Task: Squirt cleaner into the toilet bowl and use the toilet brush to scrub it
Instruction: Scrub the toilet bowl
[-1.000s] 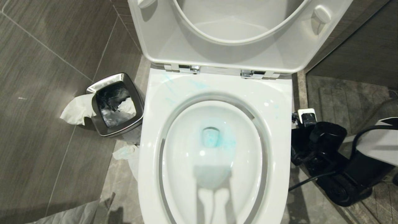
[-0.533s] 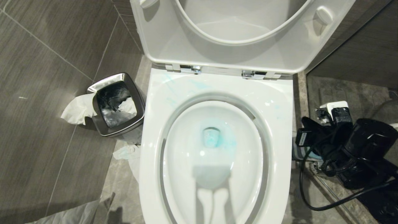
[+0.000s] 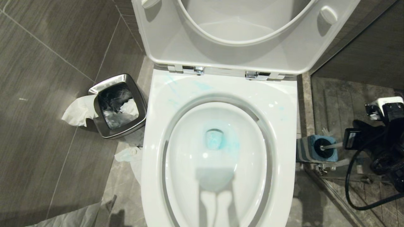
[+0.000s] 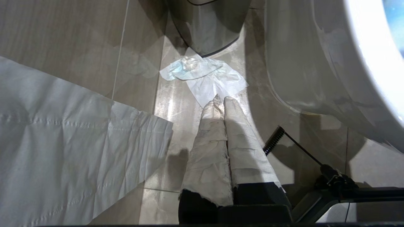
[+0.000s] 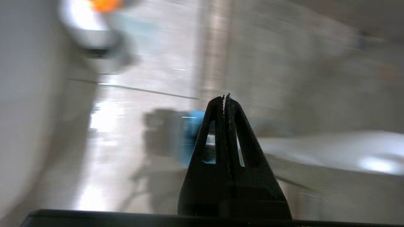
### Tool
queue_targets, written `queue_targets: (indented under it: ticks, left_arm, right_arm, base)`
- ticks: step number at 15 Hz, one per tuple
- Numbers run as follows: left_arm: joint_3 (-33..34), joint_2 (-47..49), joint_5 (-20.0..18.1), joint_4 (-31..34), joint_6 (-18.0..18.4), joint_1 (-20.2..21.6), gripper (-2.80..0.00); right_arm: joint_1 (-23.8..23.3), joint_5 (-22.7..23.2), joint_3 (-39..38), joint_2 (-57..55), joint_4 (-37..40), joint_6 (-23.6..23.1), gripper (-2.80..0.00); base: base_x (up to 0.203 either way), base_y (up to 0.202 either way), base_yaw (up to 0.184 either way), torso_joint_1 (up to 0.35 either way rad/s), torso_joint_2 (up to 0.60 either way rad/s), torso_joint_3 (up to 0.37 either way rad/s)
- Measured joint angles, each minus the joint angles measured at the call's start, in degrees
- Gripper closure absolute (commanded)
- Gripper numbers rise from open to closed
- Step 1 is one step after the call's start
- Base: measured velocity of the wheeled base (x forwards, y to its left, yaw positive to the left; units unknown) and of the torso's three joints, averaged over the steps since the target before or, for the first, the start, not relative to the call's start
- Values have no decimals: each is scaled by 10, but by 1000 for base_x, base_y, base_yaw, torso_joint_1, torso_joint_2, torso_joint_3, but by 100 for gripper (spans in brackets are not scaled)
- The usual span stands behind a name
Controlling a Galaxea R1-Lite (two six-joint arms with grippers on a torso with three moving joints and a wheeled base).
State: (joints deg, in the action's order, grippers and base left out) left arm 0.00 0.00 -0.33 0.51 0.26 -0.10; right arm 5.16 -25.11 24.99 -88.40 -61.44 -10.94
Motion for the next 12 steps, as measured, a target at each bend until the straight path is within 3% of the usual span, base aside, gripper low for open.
queue_targets:
  ticks: [3, 5, 12]
  left_arm:
    - [0, 0, 0, 0, 0, 0, 0]
    - [0, 0, 0, 0, 0, 0, 0]
    - [0, 0, 0, 0, 0, 0, 0]
  right_arm:
    - [-41, 0, 12, 47, 33, -18, 0]
    - [-48, 13, 33, 95, 104, -19, 0]
    - [-49, 107, 206, 282, 567, 11, 0]
  base:
    - [0, 0, 0, 0, 0, 0]
    - [0, 0, 0, 0, 0, 0]
    - [0, 0, 0, 0, 0, 0]
